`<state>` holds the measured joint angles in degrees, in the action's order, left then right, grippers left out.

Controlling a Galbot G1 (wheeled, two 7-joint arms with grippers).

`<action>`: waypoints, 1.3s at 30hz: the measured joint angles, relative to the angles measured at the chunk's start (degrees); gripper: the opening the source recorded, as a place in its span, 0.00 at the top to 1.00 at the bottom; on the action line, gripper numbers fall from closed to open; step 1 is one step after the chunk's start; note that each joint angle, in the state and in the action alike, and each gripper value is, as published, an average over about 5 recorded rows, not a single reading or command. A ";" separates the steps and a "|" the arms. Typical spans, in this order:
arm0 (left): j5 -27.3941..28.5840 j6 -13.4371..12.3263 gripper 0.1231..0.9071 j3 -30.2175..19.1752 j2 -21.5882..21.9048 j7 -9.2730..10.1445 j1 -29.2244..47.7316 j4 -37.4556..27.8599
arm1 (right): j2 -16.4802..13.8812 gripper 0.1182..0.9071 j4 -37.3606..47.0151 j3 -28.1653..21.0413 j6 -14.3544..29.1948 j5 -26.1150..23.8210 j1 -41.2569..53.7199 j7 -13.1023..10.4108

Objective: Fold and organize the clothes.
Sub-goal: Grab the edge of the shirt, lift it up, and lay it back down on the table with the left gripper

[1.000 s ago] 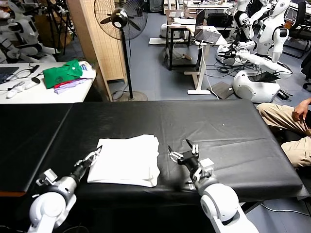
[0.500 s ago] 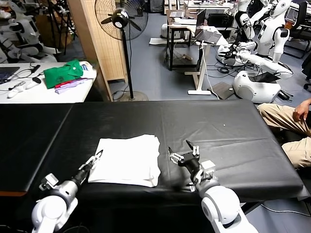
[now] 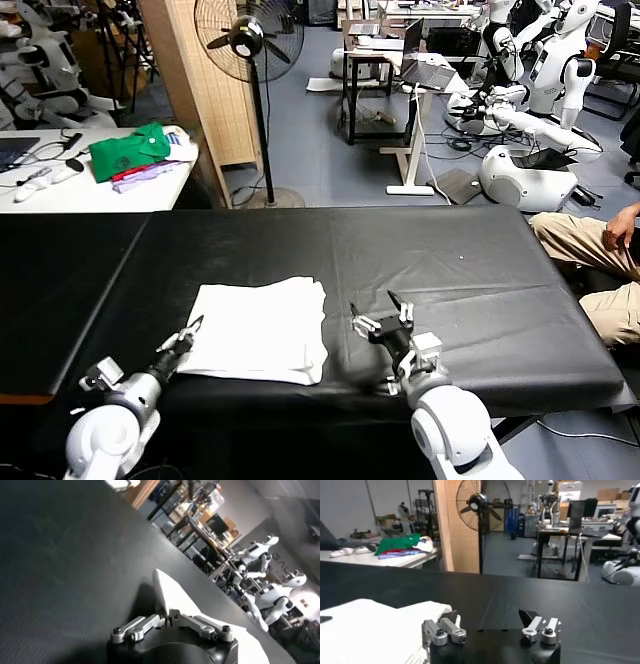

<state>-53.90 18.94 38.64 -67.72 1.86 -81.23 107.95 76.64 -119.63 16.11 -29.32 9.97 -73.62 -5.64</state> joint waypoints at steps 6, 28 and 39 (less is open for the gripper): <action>25.86 -4.14 0.96 0.68 2.06 0.44 -1.53 1.16 | -0.20 0.14 -0.74 1.82 -0.73 -0.62 -1.71 -0.77; 54.74 -10.47 0.96 5.54 13.35 -1.39 -5.76 7.97 | 0.45 0.14 -1.91 3.06 -1.08 -0.45 -3.50 -1.04; 30.33 -1.42 0.96 -18.66 2.84 3.02 0.75 12.50 | -0.69 0.14 -2.83 5.62 -1.19 -0.57 -5.67 -0.39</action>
<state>-23.57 17.52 19.98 -64.88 4.88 -80.49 120.45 75.94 -122.45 21.73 -30.51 9.40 -79.29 -6.04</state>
